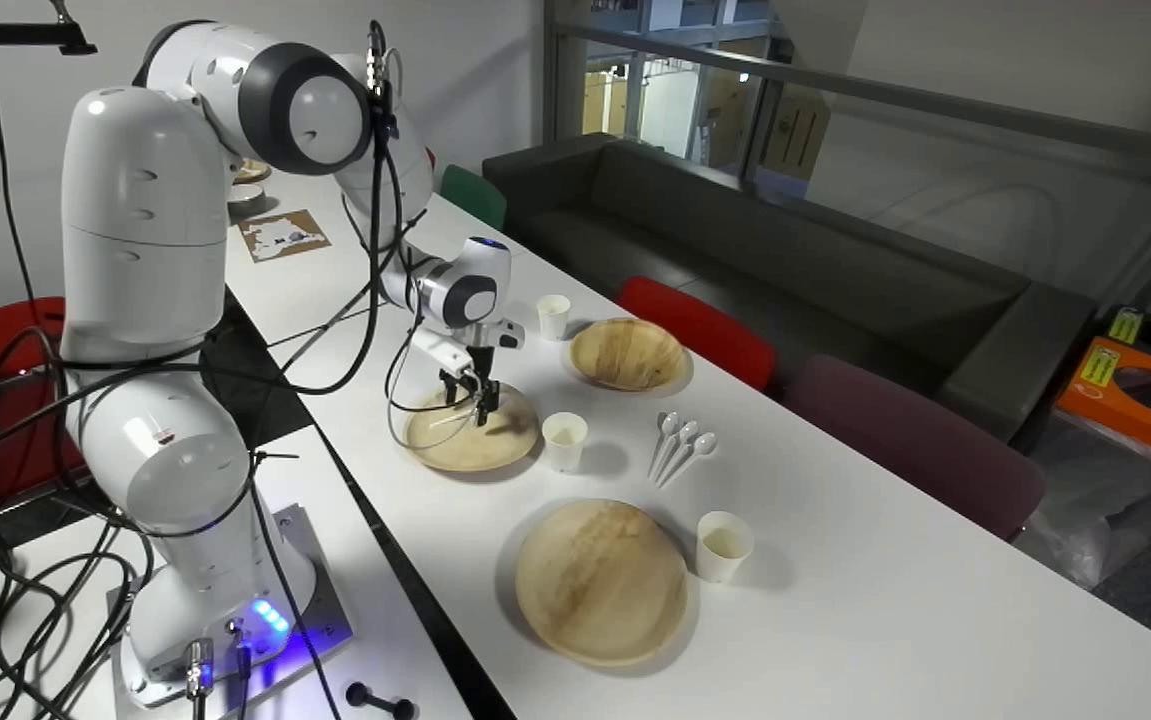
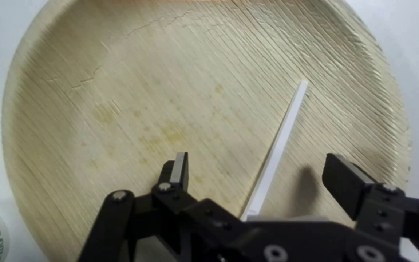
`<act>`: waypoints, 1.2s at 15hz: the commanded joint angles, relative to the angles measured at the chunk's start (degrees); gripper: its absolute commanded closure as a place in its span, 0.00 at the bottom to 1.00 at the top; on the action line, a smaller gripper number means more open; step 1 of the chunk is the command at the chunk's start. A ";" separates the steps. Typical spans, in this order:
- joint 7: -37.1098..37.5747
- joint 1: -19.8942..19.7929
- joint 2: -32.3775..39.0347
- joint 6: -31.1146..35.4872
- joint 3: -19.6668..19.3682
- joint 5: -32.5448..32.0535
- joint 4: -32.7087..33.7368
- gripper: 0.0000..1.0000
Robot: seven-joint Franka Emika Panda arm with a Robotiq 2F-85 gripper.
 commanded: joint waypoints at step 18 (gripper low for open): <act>2.12 0.23 -0.99 1.78 -2.98 -0.16 -2.26 0.00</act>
